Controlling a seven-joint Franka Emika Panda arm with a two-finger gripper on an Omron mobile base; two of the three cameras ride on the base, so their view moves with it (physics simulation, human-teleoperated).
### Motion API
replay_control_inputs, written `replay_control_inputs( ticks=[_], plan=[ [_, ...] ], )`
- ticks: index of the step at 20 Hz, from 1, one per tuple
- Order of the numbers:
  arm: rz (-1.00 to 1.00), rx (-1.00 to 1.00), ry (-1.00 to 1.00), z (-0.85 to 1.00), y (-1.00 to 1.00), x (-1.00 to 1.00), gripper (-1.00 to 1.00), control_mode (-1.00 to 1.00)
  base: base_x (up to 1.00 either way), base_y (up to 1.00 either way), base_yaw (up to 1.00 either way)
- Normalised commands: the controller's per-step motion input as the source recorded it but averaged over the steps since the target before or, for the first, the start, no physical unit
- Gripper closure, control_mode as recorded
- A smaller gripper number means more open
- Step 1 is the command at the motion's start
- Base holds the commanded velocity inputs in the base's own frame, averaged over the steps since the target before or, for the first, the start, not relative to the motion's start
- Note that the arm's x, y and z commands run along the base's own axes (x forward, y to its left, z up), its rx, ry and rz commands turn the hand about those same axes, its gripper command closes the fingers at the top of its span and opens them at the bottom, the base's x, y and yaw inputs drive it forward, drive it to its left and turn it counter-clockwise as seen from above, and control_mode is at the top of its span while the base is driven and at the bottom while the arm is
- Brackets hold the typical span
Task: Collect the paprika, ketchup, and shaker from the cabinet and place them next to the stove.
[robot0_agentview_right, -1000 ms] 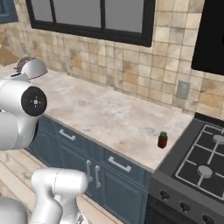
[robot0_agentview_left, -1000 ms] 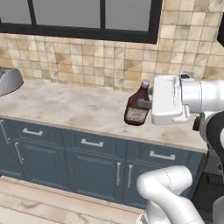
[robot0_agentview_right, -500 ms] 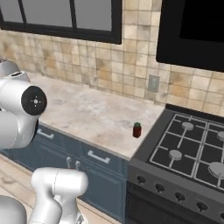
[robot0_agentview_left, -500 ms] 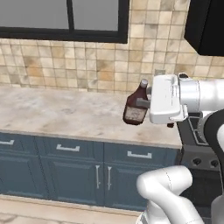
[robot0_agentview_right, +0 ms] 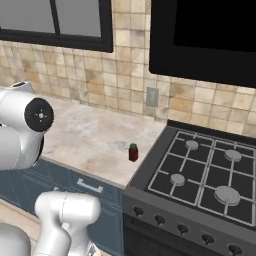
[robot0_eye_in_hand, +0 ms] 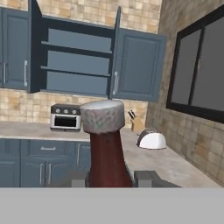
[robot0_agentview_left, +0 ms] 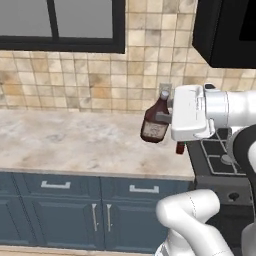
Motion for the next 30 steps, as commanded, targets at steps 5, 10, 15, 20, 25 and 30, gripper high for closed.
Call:
replay_control_inputs(
  ticks=[5, 10, 15, 20, 25, 30],
  plan=[
    [0.00, 0.00, 0.00, 0.00, 0.00, 0.00, 1.00, 1.00, 0.55, -0.42, -0.16],
    [0.00, 0.00, 0.00, 0.00, 0.00, 0.00, 1.00, 1.00, 0.55, -0.41, -0.16],
    [0.00, 0.00, 0.00, 0.00, 0.00, 0.00, 1.00, 1.00, 0.52, -0.41, -0.14],
    [-0.02, 0.02, 0.00, 0.02, -0.22, 0.20, 1.00, -1.00, 0.30, -0.29, -0.05],
    [-0.04, 0.04, 0.00, 0.05, -0.62, 0.46, 1.00, -1.00, 0.00, 0.00, 0.00],
    [-0.02, 0.03, 0.00, 0.04, -0.73, 0.41, 1.00, -1.00, 0.00, 0.00, 0.00]
  ],
)
